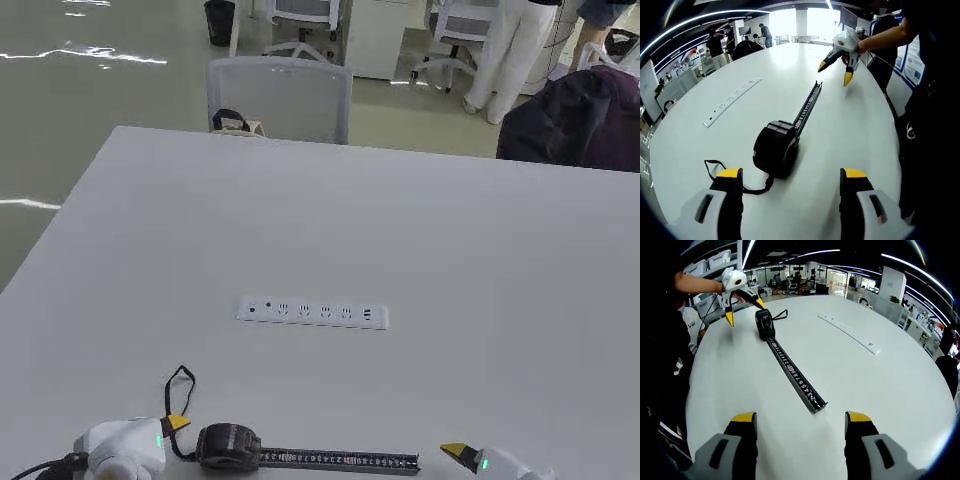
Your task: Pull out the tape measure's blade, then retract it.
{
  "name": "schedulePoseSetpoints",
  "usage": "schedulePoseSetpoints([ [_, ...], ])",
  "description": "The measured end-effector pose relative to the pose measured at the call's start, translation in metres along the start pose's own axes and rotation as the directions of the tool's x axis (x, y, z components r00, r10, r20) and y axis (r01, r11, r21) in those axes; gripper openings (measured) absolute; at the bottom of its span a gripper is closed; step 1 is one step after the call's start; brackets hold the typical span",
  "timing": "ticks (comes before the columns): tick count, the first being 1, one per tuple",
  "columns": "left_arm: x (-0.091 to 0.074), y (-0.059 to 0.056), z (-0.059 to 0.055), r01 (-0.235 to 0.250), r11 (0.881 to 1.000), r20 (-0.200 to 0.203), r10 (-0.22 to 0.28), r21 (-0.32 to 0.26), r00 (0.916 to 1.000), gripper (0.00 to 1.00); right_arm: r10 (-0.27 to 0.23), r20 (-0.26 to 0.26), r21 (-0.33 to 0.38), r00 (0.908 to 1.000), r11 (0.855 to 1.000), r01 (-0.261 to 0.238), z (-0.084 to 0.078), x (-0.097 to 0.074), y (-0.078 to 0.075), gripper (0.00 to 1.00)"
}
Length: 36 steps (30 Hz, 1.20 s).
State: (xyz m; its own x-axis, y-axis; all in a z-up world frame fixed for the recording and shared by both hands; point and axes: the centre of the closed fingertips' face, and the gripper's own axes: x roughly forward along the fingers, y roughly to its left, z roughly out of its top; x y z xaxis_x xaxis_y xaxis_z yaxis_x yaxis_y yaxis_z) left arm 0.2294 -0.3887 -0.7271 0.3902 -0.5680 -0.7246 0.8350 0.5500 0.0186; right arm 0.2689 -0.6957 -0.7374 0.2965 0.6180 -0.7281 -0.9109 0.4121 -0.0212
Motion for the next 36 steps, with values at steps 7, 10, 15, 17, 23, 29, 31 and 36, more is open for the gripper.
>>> schedulePoseSetpoints([
  [7, -0.018, -0.008, -0.003, -0.074, 0.992, 0.060, 0.080, -0.105, 0.9949, 0.85, -0.068, 0.034, 0.076, 0.9971, 0.995, 0.065, 0.002, -0.017, 0.015, 0.78],
  [10, -0.024, -0.011, -0.003, -0.097, 0.986, 0.071, 0.107, -0.132, 0.9917, 0.87, -0.094, 0.043, 0.096, 0.9946, 0.991, 0.090, 0.004, -0.023, 0.021, 0.80],
  [15, -0.033, -0.021, 0.004, -0.127, 0.977, 0.094, 0.144, -0.169, 0.9851, 0.91, -0.131, 0.059, 0.144, 0.9896, 0.982, 0.121, 0.009, -0.033, 0.034, 0.83],
  [17, -0.035, -0.026, 0.006, -0.138, 0.976, 0.090, 0.155, -0.169, 0.9839, 0.92, -0.142, 0.071, 0.166, 0.9873, 0.978, 0.129, 0.011, -0.037, 0.040, 0.85],
  [23, -0.042, -0.036, 0.013, -0.157, 0.969, 0.111, 0.180, -0.193, 0.9773, 0.96, -0.186, 0.104, 0.221, 0.9770, 0.962, 0.160, 0.019, -0.048, 0.052, 0.88],
  [29, -0.052, -0.041, 0.018, -0.193, 0.958, 0.130, 0.223, -0.210, 0.9661, 0.99, -0.236, 0.155, 0.226, 0.9595, 0.954, 0.198, 0.035, -0.062, 0.058, 0.90],
  [31, -0.056, -0.043, 0.019, -0.201, 0.954, 0.135, 0.234, -0.222, 0.9628, 0.99, -0.244, 0.161, 0.223, 0.9562, 0.953, 0.206, 0.038, -0.066, 0.059, 0.91],
  [36, -0.061, -0.047, 0.017, -0.220, 0.945, 0.139, 0.259, -0.243, 0.9559, 0.99, -0.279, 0.193, 0.203, 0.9407, 0.949, 0.240, 0.041, -0.074, 0.059, 0.91],
])
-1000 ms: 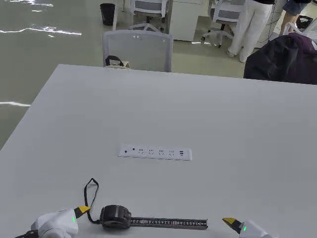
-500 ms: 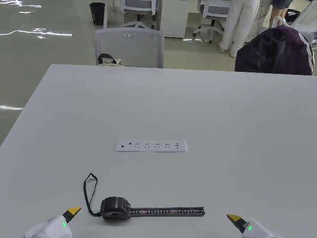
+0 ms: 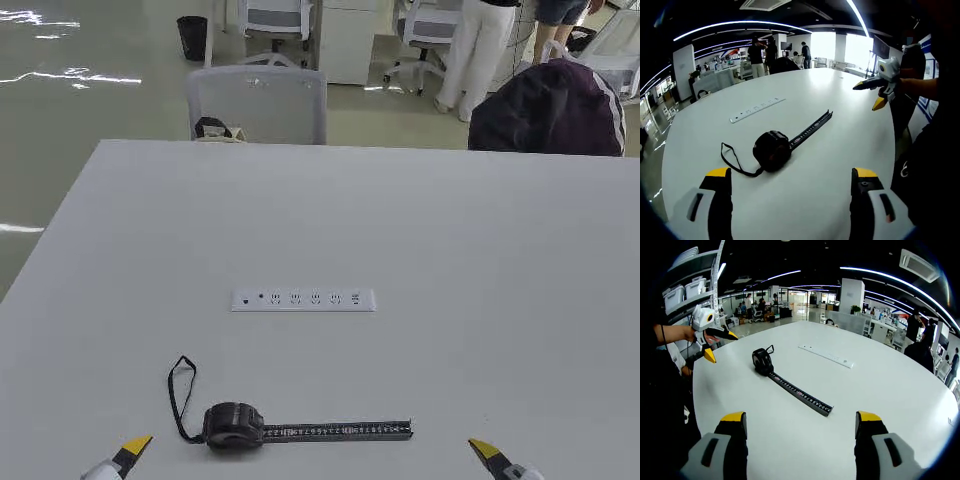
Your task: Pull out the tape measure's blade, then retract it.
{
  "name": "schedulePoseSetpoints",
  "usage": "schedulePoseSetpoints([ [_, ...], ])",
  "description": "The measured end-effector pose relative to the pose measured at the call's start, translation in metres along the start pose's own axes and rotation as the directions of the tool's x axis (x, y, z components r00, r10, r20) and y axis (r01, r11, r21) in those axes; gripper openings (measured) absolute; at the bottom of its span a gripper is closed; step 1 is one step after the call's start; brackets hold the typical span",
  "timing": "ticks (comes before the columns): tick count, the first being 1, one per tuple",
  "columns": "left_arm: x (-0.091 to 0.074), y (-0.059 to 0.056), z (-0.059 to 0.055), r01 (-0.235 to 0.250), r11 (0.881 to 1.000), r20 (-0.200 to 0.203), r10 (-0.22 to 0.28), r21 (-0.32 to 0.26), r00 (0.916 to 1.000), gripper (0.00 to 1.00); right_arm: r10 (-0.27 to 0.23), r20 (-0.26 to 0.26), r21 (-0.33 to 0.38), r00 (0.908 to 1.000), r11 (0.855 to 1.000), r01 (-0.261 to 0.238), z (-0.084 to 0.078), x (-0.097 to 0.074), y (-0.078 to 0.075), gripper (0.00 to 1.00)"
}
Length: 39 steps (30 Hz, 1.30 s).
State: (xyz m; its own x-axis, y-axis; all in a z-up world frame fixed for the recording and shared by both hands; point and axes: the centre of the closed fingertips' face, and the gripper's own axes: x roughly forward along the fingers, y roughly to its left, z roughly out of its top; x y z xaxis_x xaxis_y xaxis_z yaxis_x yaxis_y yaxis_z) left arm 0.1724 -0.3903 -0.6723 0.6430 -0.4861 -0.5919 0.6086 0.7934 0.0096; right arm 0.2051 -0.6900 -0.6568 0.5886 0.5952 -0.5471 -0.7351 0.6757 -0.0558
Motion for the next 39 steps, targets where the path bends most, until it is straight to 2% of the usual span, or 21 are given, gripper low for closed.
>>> schedulePoseSetpoints([
  [4, -0.006, 0.006, -0.002, -0.053, 0.998, 0.017, 0.054, -0.028, 0.9984, 0.99, -0.014, -0.004, 0.004, 0.9999, 1.000, 0.014, -0.004, -0.005, 0.000, 0.92],
  [7, -0.011, 0.004, -0.003, -0.068, 0.997, 0.030, 0.069, -0.045, 0.9972, 0.99, -0.022, -0.005, 0.013, 0.9997, 1.000, 0.022, -0.007, -0.009, 0.001, 0.92],
  [15, -0.015, -0.004, -0.009, -0.071, 0.996, 0.019, 0.072, -0.047, 0.9972, 0.99, -0.018, -0.008, 0.023, 0.9998, 1.000, 0.018, -0.008, -0.015, 0.011, 0.93],
  [25, -0.015, -0.010, -0.002, -0.076, 0.997, 0.033, 0.077, -0.021, 0.9965, 0.99, -0.024, 0.014, 0.029, 0.9996, 0.999, 0.024, -0.004, -0.017, 0.016, 0.93],
  [31, -0.018, -0.008, 0.001, -0.086, 0.996, 0.051, 0.088, -0.032, 0.9949, 0.99, -0.044, 0.026, 0.033, 0.9987, 0.999, 0.044, 0.000, -0.020, 0.014, 0.93],
  [39, -0.020, -0.010, 0.000, -0.086, 0.996, 0.057, 0.088, -0.035, 0.9945, 0.99, -0.045, 0.026, 0.045, 0.9986, 0.998, 0.044, -0.001, -0.022, 0.017, 0.93],
])
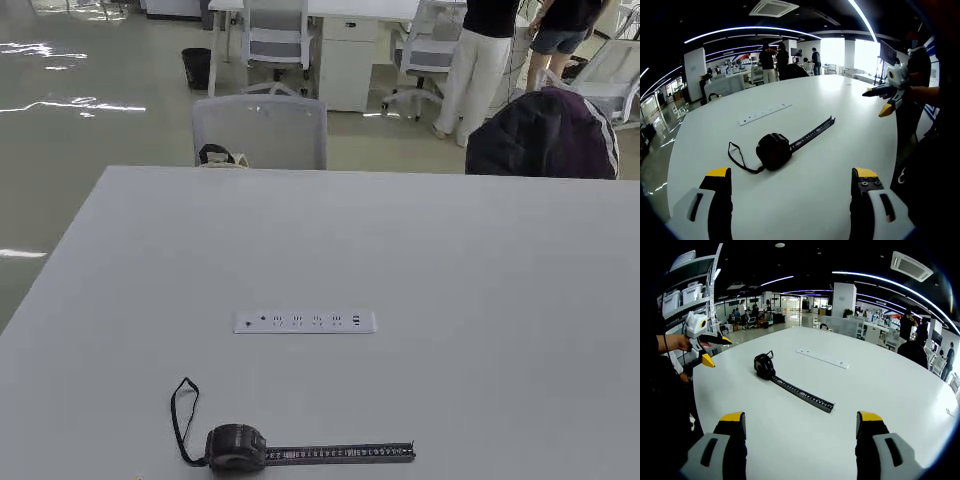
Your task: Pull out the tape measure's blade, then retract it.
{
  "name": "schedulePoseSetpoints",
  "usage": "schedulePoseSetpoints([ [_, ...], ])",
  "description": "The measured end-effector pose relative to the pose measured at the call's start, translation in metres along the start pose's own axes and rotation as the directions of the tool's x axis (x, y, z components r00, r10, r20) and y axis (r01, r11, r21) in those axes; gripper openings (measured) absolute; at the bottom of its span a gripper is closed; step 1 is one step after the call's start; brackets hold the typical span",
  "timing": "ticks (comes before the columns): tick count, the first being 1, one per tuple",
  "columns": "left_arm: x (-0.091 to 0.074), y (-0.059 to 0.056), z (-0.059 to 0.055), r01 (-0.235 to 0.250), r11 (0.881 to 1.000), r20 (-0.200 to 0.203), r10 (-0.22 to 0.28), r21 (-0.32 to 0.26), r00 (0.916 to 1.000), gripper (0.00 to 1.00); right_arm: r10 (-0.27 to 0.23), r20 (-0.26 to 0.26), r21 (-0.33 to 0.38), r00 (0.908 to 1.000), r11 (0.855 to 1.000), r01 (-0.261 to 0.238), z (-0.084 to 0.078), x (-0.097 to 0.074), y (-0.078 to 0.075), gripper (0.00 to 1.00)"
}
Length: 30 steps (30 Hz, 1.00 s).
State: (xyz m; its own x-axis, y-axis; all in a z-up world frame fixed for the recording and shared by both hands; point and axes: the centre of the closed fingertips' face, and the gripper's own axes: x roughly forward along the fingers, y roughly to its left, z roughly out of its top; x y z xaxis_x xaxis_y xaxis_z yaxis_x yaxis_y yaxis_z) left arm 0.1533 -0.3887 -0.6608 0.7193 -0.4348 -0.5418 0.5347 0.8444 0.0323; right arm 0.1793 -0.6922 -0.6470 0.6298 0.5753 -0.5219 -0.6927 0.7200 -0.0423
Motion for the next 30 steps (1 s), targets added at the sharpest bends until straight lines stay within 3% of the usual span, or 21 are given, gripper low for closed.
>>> schedulePoseSetpoints([
  [18, -0.001, -0.003, 0.002, -0.008, 1.000, 0.000, 0.008, -0.006, 1.0000, 0.99, -0.011, 0.005, 0.015, 0.9999, 1.000, 0.011, 0.000, 0.000, 0.002, 0.92],
  [26, 0.016, -0.005, 0.009, -0.093, 0.995, -0.005, 0.093, -0.036, 0.9957, 0.99, -0.004, -0.021, 0.002, 0.9998, 1.000, 0.004, -0.003, 0.009, -0.003, 0.92],
  [30, 0.026, 0.000, 0.010, -0.158, 0.984, 0.000, 0.158, -0.084, 0.9874, 0.99, 0.020, -0.045, -0.012, 0.9988, 1.000, -0.020, -0.009, 0.014, -0.006, 0.90],
])
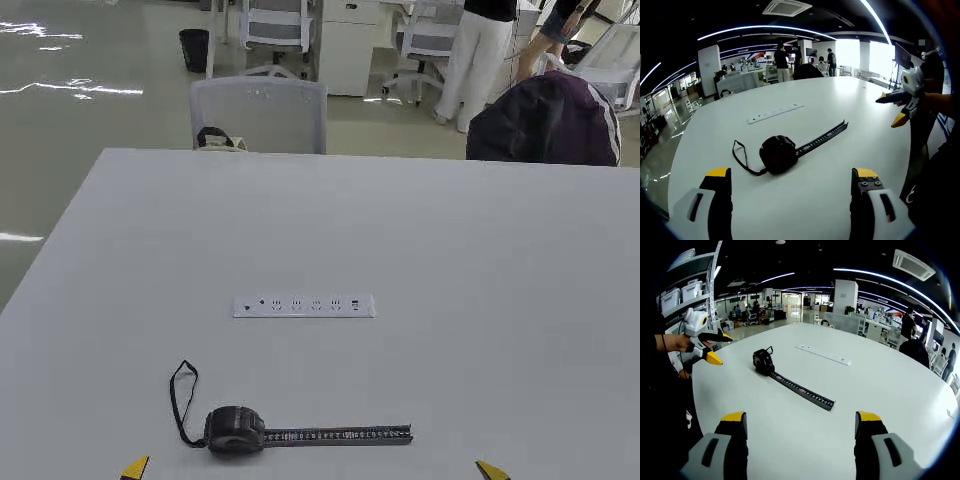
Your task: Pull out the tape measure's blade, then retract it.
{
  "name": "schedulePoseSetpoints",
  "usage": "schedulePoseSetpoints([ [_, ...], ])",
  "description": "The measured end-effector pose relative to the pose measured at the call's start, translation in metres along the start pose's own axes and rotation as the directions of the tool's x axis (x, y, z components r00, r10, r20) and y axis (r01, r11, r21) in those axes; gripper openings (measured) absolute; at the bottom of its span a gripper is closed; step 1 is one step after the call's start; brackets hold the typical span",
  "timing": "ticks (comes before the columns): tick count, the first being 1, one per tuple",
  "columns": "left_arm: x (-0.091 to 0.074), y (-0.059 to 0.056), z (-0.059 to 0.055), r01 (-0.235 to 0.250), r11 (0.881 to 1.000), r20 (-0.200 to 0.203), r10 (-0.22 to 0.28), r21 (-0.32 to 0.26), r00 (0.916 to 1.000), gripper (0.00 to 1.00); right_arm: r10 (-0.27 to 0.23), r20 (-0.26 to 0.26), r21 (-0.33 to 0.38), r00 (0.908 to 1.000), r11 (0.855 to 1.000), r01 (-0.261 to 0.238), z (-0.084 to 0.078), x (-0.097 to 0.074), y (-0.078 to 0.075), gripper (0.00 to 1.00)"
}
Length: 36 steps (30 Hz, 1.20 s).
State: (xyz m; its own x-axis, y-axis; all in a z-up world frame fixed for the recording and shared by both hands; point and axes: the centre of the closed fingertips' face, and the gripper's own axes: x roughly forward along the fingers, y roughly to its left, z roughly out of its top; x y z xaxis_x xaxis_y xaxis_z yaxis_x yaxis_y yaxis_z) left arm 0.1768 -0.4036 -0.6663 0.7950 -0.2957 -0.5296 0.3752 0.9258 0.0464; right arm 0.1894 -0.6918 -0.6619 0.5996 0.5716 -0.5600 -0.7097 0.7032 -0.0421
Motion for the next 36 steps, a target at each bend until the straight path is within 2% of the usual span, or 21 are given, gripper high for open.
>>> schedulePoseSetpoints([
  [3, 0.005, 0.003, 0.003, -0.039, 0.999, 0.020, 0.039, -0.021, 0.9990, 0.99, 0.017, -0.013, 0.005, 0.9998, 1.000, -0.017, -0.002, 0.004, -0.002, 0.88],
  [8, 0.016, 0.009, 0.000, -0.115, 0.993, 0.007, 0.115, -0.029, 0.9933, 0.98, 0.033, -0.024, -0.006, 0.9992, 0.999, -0.033, -0.006, 0.012, -0.010, 0.87],
  [15, 0.029, 0.007, 0.000, -0.175, 0.983, -0.013, 0.174, -0.060, 0.9846, 0.95, 0.064, -0.045, -0.031, 0.9969, 0.997, -0.066, -0.015, 0.026, -0.020, 0.81],
  [17, 0.036, 0.008, -0.001, -0.189, 0.979, -0.008, 0.188, -0.071, 0.9820, 0.95, 0.083, -0.043, -0.050, 0.9956, 0.995, -0.085, -0.014, 0.030, -0.023, 0.78],
  [20, 0.043, 0.006, -0.002, -0.195, 0.976, -0.022, 0.193, -0.093, 0.9809, 0.95, 0.097, -0.044, -0.076, 0.9944, 0.992, -0.100, -0.014, 0.035, -0.028, 0.74],
  [23, 0.050, 0.003, -0.002, -0.192, 0.974, -0.025, 0.190, -0.121, 0.9814, 0.92, 0.122, -0.049, -0.098, 0.9913, 0.987, -0.126, -0.016, 0.041, -0.034, 0.70],
  [27, 0.059, 0.005, -0.003, -0.217, 0.967, -0.031, 0.215, -0.135, 0.9761, 0.90, 0.161, -0.064, -0.127, 0.9849, 0.978, -0.168, -0.020, 0.049, -0.040, 0.66],
  [30, 0.067, 0.008, -0.007, -0.234, 0.963, -0.045, 0.230, -0.131, 0.9721, 0.88, 0.191, -0.077, -0.159, 0.9786, 0.967, -0.201, -0.022, 0.055, -0.043, 0.63],
  [32, 0.071, 0.011, -0.006, -0.256, 0.957, -0.038, 0.253, -0.134, 0.9668, 0.85, 0.210, -0.084, -0.173, 0.9741, 0.960, -0.222, -0.023, 0.060, -0.046, 0.60],
  [36, 0.082, 0.016, -0.008, -0.269, 0.951, -0.052, 0.264, -0.151, 0.9631, 0.83, 0.241, -0.107, -0.201, 0.9646, 0.945, -0.258, -0.027, 0.070, -0.053, 0.56],
])
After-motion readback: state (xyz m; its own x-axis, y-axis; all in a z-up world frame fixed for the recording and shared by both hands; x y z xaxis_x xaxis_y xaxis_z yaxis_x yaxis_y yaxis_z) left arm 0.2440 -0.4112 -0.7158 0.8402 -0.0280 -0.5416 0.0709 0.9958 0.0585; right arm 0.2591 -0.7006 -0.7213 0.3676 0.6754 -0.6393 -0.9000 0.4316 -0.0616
